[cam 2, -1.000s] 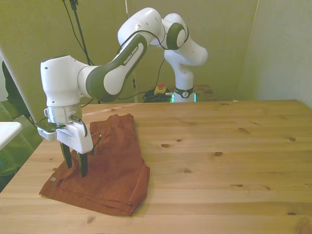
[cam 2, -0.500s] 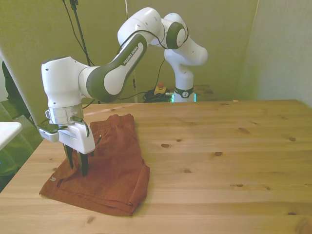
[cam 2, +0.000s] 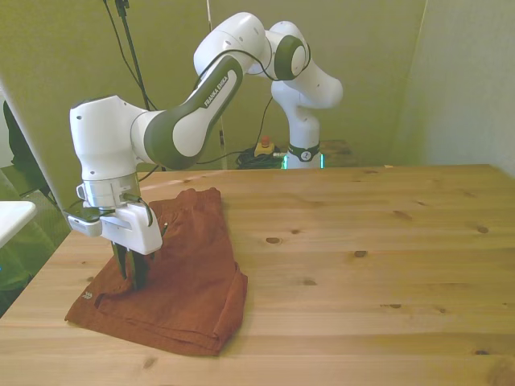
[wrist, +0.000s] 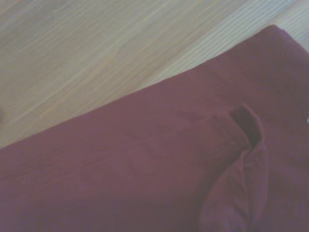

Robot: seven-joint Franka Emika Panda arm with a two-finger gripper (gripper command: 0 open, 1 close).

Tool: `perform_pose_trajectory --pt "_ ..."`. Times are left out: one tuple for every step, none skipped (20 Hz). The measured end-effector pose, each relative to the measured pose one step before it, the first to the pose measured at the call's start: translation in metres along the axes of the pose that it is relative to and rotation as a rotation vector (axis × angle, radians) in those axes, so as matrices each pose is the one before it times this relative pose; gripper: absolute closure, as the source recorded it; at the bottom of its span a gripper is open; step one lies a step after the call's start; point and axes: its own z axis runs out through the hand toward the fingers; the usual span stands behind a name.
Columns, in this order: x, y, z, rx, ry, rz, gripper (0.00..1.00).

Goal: Unfold the shorts

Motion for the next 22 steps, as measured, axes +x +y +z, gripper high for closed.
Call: perform_pose_trajectory --pt "0.00003 0.00006 -0.00127 0.0023 -0.00118 -0.00698 1.0" --pt "-0.00012 0.00016 -0.00125 0.00212 -0.00152 -0.00654 1.0" --pt "-0.00021 -0.00015 -0.00117 0.00186 -0.0007 -0.00621 1.0" --pt "-0.00025 -0.00051 -0.00121 0.00174 0.00051 -0.00664 1.0" --pt "-0.00034 -0.00044 -0.0008 0.00119 0.00014 -0.00444 1.0" --pt "-0.00027 -0.0005 -0.00097 0.00133 0.00033 -0.00351 1.0" --pt "-0.00036 -0.00065 -0.00122 0.00182 0.00045 -0.00251 1.0" --pt "-0.0005 -0.00102 -0.0018 0.00278 0.00095 -0.00339 1.0" --pt "-0.00089 -0.0016 -0.00256 0.00435 0.00122 -0.00684 1.0" --pt "-0.0012 -0.0016 -0.00355 0.00535 0.0019 -0.00853 1.0" --pt "-0.00169 -0.00116 -0.00427 0.00696 0.00403 -0.00908 1.0" --pt "-0.00306 -0.00132 -0.00515 0.00824 0.00399 -0.00959 1.0" --pt "-0.00427 -0.00207 -0.0067 0.00809 0.00158 -0.01099 1.0" --pt "-0.00531 -0.00255 -0.00734 0.01042 0.00328 -0.01365 1.0" --pt "-0.00725 -0.00179 -0.0074 0.00828 0.00148 -0.01534 1.0" --pt "-0.00857 -0.00153 -0.00698 0.00778 0.00119 -0.01391 1.0" --pt "-0.00959 -0.00196 -0.00733 0.0076 0.0029 -0.01572 1.0" --pt "-0.0107 -0.00215 -0.00716 0.00639 0.00382 -0.01616 1.0" --pt "-0.01321 -0.00382 -0.00739 0.00741 0.00349 -0.01622 1.0" --pt "-0.0148 -0.00509 -0.00755 0.00683 0.00165 -0.01717 1.0" --pt "-0.01508 -0.00588 -0.00765 0.00469 0.00173 -0.0173 1.0" --pt "-0.01563 -0.00657 -0.00669 0.00524 0.00137 -0.01891 1.0"
